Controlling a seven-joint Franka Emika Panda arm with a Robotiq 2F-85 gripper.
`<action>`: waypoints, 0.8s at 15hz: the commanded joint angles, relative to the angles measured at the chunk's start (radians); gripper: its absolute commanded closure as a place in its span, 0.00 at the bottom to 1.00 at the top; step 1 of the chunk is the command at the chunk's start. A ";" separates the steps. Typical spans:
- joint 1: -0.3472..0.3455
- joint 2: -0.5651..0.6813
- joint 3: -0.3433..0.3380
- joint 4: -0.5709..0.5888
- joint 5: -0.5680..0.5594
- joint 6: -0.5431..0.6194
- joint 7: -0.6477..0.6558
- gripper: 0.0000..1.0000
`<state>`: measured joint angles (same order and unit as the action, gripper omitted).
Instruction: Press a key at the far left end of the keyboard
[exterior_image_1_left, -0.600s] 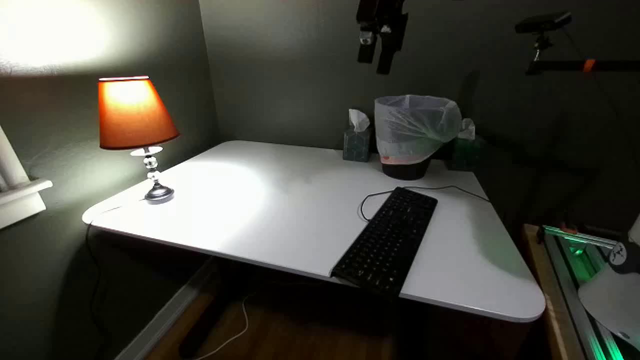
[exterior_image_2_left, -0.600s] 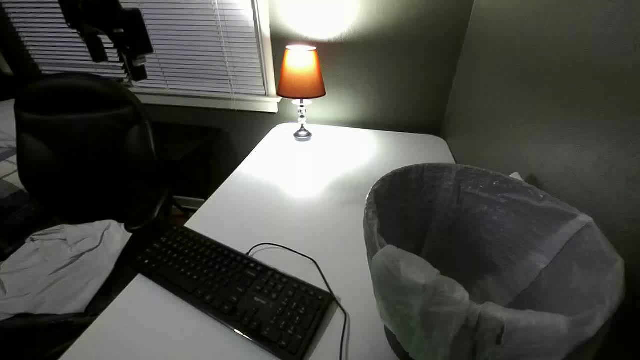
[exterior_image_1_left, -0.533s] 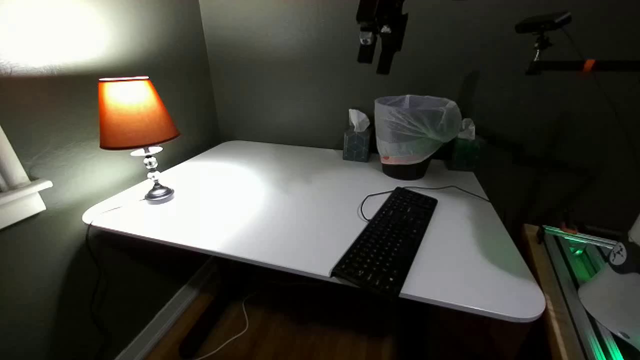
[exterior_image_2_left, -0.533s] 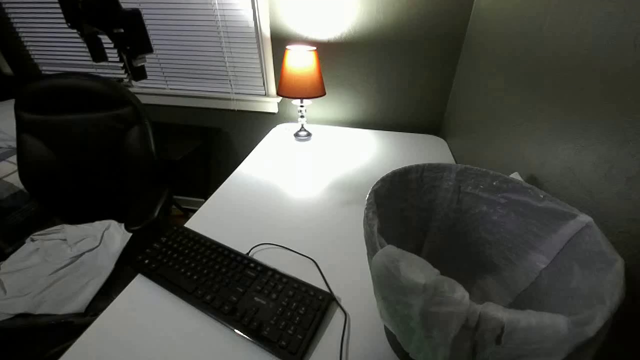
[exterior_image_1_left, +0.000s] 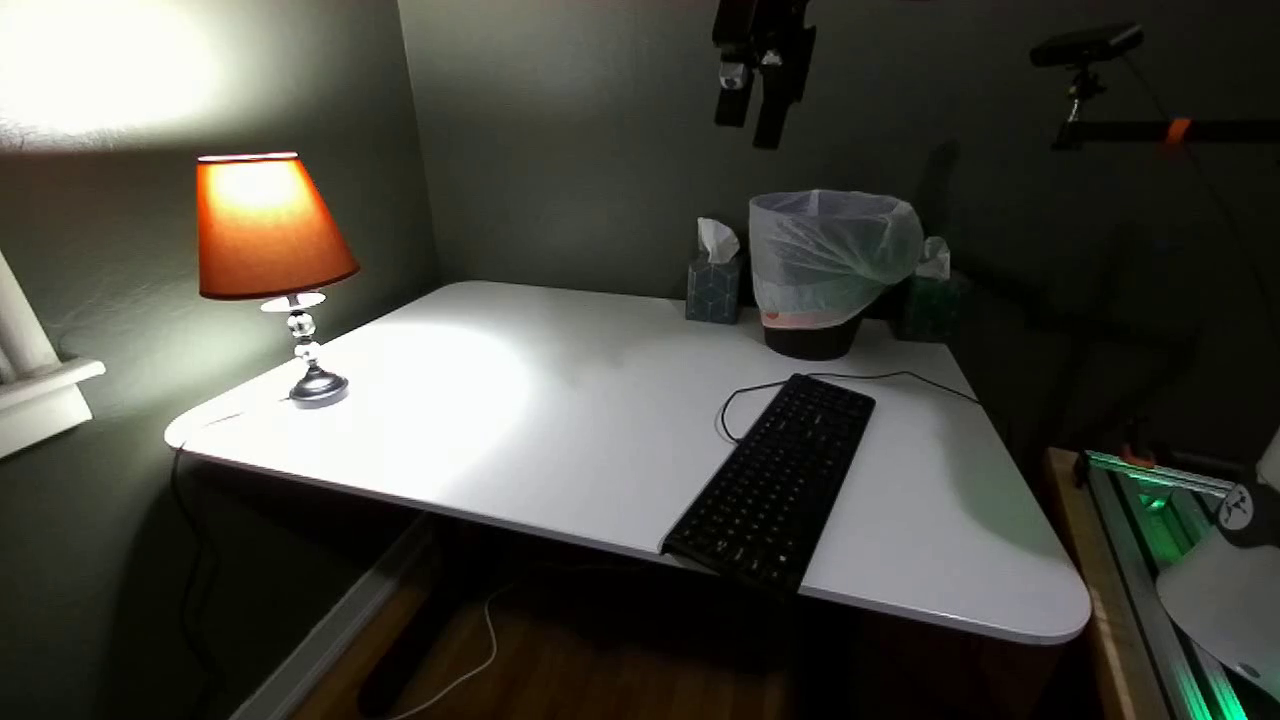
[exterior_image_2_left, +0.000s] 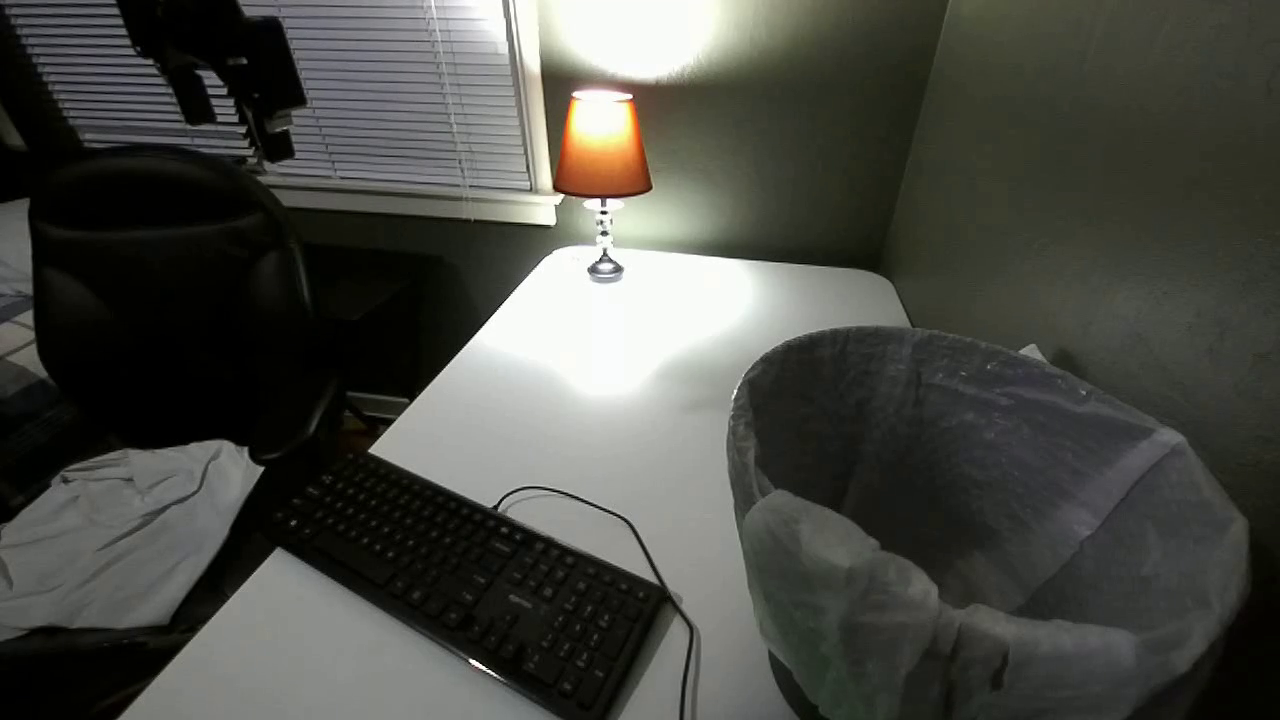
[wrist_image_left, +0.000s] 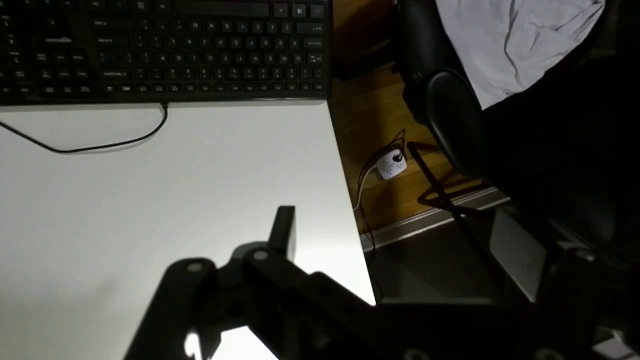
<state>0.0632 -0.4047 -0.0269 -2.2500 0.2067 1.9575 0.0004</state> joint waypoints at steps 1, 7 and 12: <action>-0.012 0.001 0.010 0.002 0.004 -0.003 -0.004 0.00; -0.012 0.001 0.010 0.002 0.004 -0.003 -0.004 0.00; -0.014 0.111 0.005 0.005 -0.001 -0.020 -0.022 0.00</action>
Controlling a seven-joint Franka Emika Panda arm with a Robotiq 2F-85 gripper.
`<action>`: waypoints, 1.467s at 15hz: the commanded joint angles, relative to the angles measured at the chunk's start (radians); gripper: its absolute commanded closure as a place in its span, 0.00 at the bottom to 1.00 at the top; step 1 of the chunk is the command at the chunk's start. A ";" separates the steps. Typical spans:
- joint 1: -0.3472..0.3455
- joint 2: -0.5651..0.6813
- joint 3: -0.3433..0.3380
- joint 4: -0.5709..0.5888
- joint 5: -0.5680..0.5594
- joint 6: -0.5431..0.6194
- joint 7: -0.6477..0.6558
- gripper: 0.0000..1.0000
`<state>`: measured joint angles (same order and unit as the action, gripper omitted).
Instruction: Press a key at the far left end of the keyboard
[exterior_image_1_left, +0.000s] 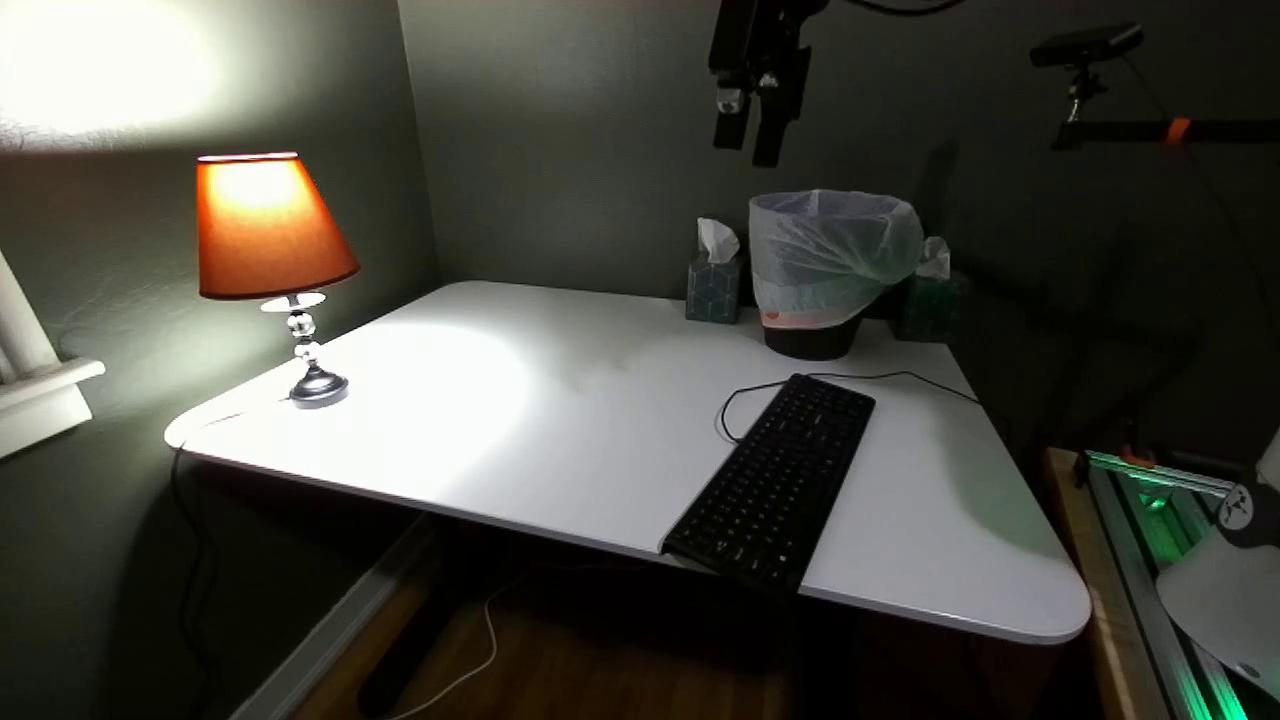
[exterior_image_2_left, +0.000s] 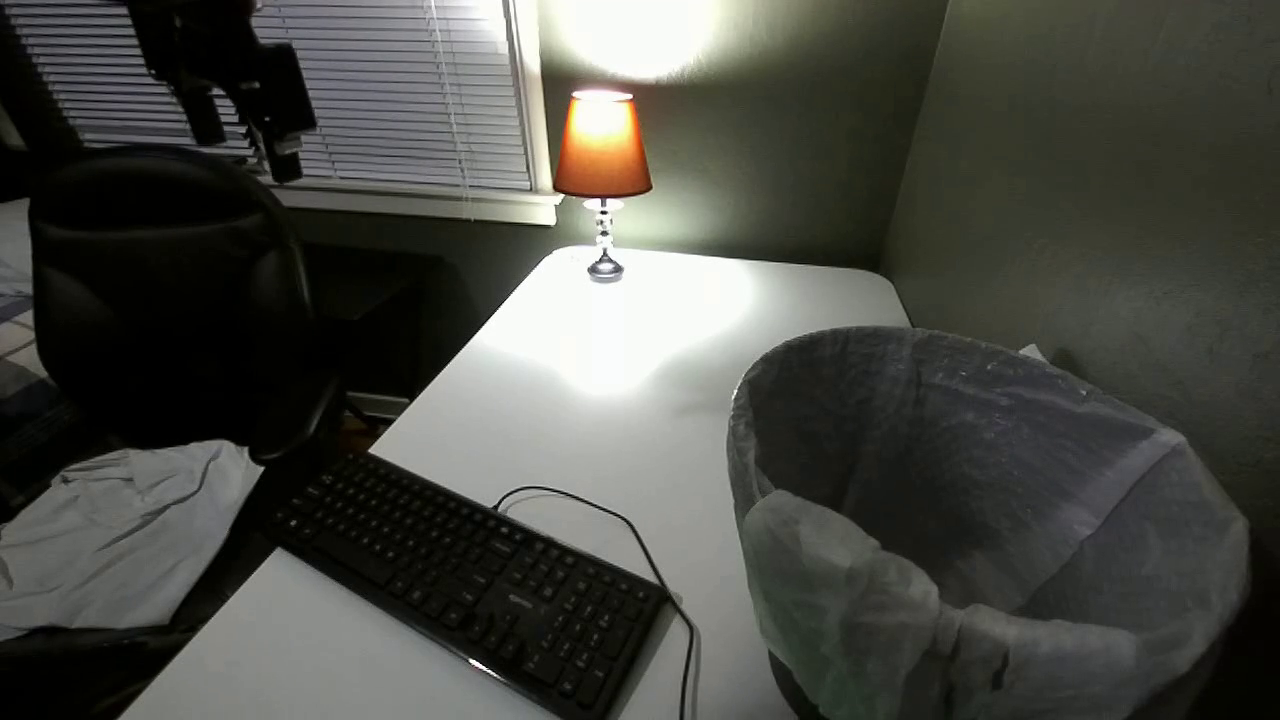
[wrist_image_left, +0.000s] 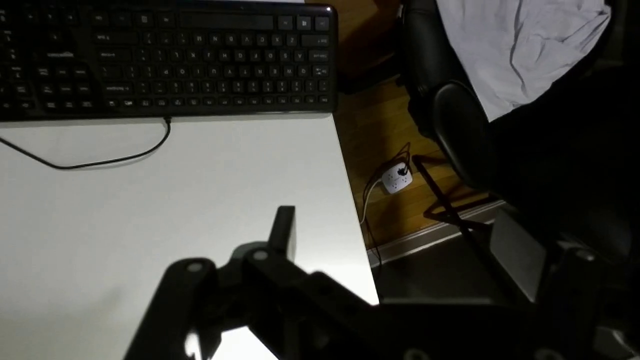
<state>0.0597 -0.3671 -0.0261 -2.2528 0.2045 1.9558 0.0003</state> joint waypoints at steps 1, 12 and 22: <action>-0.011 0.099 0.006 0.004 -0.002 -0.019 -0.022 0.00; -0.008 0.348 0.033 -0.017 -0.004 0.001 -0.045 0.00; 0.000 0.541 0.066 0.024 -0.022 0.053 -0.037 0.00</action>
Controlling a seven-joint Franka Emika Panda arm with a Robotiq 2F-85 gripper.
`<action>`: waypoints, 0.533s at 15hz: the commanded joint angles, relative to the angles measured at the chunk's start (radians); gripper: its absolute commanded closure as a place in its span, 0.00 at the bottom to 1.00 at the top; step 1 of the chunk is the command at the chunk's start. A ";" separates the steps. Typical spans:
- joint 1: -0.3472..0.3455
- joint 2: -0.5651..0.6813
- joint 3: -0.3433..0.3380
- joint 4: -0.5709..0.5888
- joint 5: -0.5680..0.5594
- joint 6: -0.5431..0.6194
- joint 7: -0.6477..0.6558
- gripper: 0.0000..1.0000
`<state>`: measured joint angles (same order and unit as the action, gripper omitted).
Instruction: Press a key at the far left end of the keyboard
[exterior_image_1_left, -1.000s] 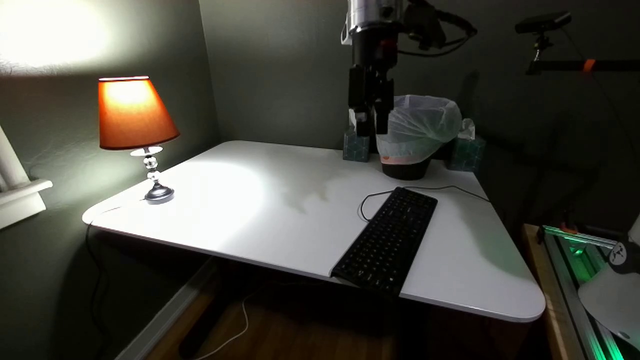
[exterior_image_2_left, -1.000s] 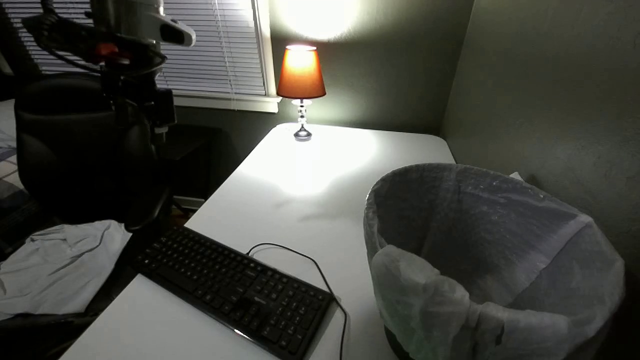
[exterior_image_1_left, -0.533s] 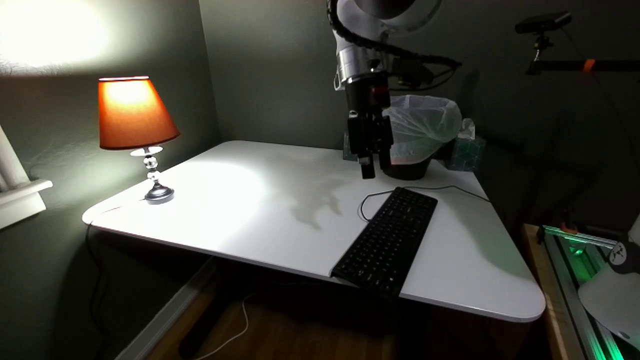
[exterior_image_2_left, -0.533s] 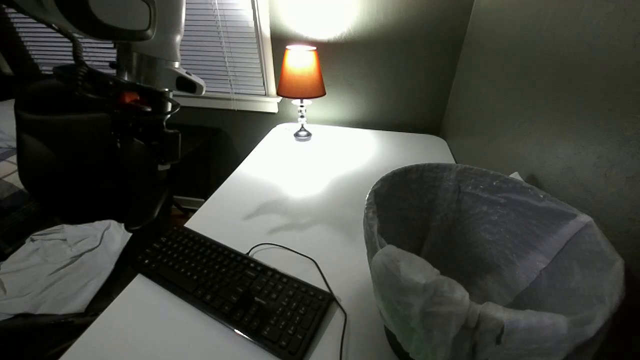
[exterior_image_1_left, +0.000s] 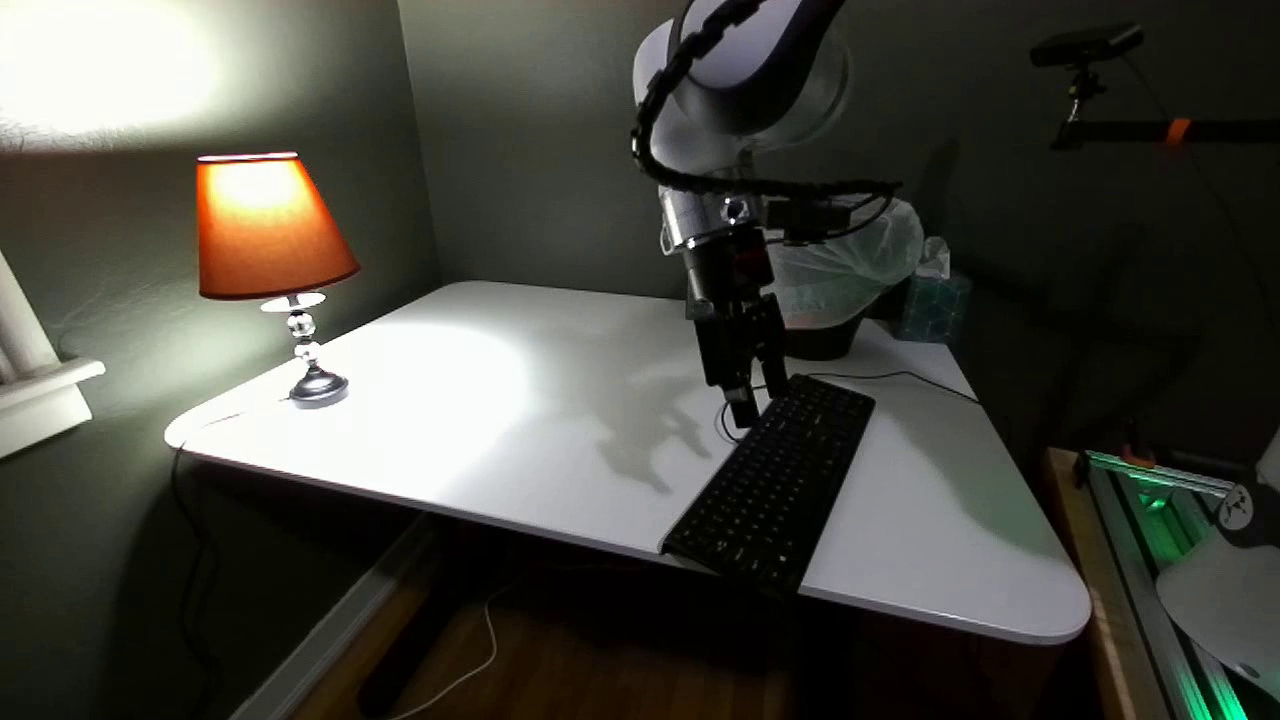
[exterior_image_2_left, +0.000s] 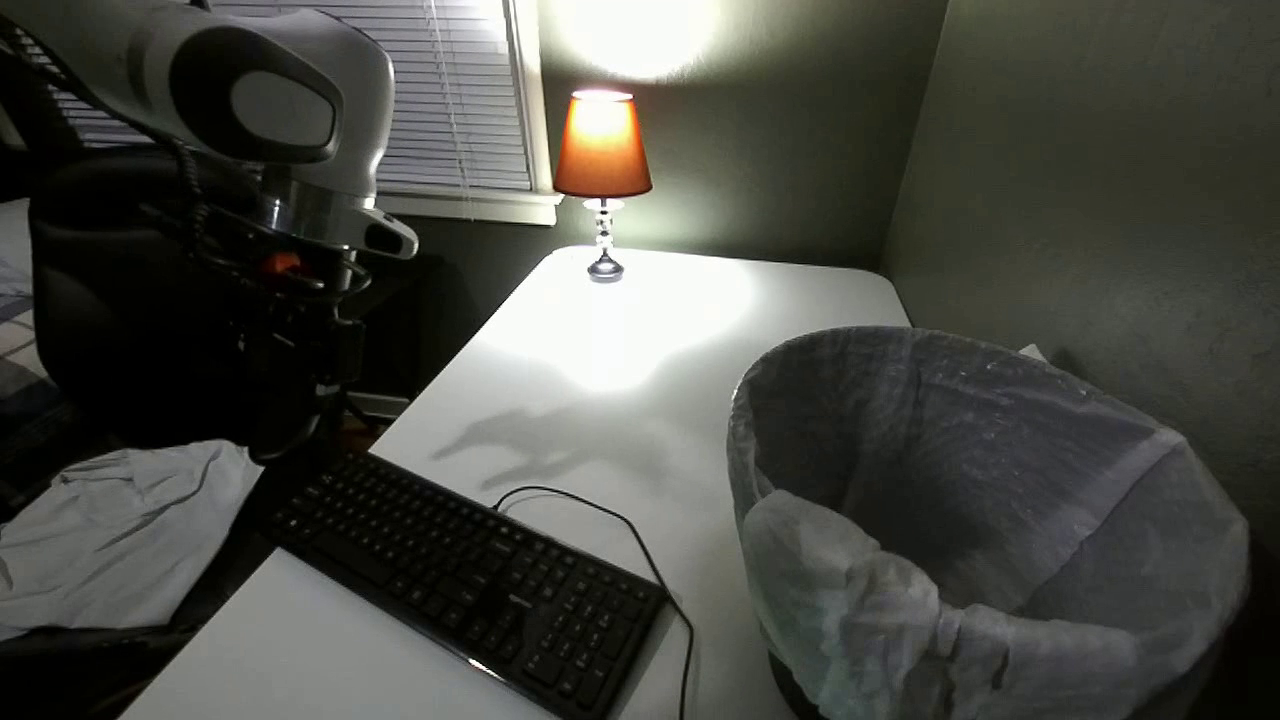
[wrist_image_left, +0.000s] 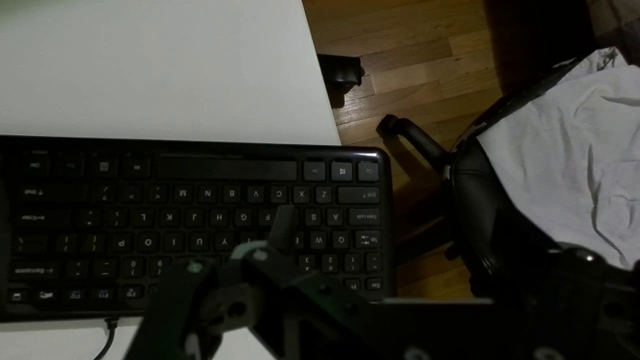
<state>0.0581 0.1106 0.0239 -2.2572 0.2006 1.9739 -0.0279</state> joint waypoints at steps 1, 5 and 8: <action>0.004 0.082 0.019 0.034 -0.024 0.053 -0.002 0.00; 0.011 0.141 0.032 0.057 -0.047 0.099 0.002 0.44; 0.011 0.175 0.044 0.075 -0.050 0.108 -0.012 0.66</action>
<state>0.0660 0.2386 0.0554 -2.2138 0.1663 2.0681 -0.0282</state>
